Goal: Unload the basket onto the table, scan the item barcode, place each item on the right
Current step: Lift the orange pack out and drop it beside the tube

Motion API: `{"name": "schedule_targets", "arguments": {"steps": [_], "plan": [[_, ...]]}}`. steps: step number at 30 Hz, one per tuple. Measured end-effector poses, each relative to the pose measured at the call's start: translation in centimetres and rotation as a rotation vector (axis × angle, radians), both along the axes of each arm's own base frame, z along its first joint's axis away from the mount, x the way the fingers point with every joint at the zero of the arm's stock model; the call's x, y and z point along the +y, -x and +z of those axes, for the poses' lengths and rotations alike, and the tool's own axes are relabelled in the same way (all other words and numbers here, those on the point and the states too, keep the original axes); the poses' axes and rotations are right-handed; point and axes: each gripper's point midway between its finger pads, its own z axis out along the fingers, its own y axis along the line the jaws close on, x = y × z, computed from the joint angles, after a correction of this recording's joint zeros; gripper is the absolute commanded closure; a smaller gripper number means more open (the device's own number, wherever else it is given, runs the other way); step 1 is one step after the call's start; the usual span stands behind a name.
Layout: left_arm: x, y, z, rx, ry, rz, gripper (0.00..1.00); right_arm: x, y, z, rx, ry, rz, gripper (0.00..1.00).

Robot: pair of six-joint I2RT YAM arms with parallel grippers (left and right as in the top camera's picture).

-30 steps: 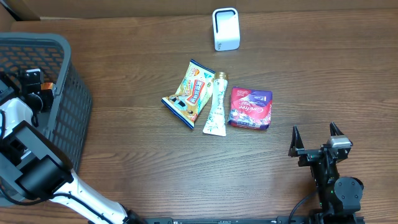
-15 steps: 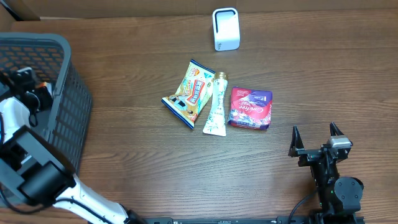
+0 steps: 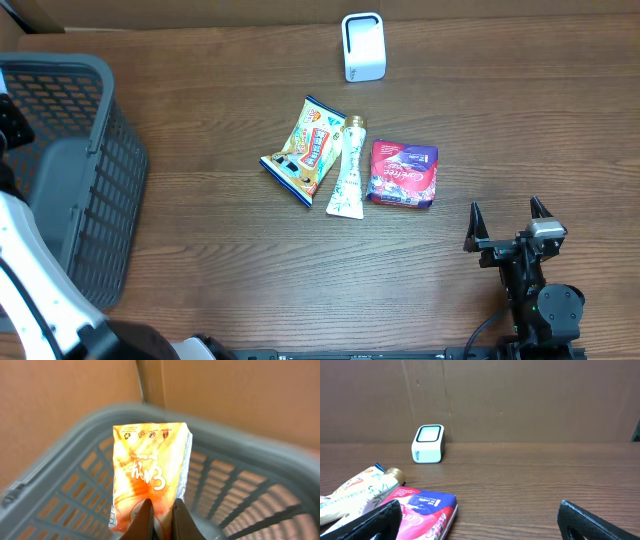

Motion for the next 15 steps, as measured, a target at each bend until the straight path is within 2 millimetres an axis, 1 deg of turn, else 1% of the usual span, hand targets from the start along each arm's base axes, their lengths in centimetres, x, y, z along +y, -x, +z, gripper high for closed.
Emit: {"name": "schedule_targets", "arguments": {"steps": [3,6,8,9,10,11,12,15], "plan": [[-1.8,0.9,2.6,-0.076,0.037,-0.008,0.96,0.0,0.0,0.0,0.000,0.000,0.000,0.00],[-4.5,1.6,4.9,-0.155,0.096,-0.071,0.96,0.0,0.0,0.0,0.001,0.000,0.000,0.00],[-7.1,1.8,6.6,-0.216,0.156,-0.164,0.96,0.0,0.0,0.0,0.000,0.000,0.000,0.00],[-8.1,1.8,7.1,-0.234,0.178,-0.201,0.96,0.0,0.0,0.0,0.000,0.000,0.000,0.00],[-10.0,1.7,7.8,-0.263,0.223,-0.275,0.96,0.0,0.0,0.0,0.000,0.000,0.000,0.00],[-10.7,1.7,8.0,-0.271,0.241,-0.303,0.96,0.0,0.0,0.0,0.000,0.000,0.000,0.00],[-12.1,1.4,8.2,-0.280,0.276,-0.355,0.96,0.0,0.0,0.0,0.000,0.000,0.000,0.00],[-17.2,0.4,8.3,-0.271,0.377,-0.524,0.96,0.0,0.0,0.0,0.000,0.000,0.000,0.00]]}}
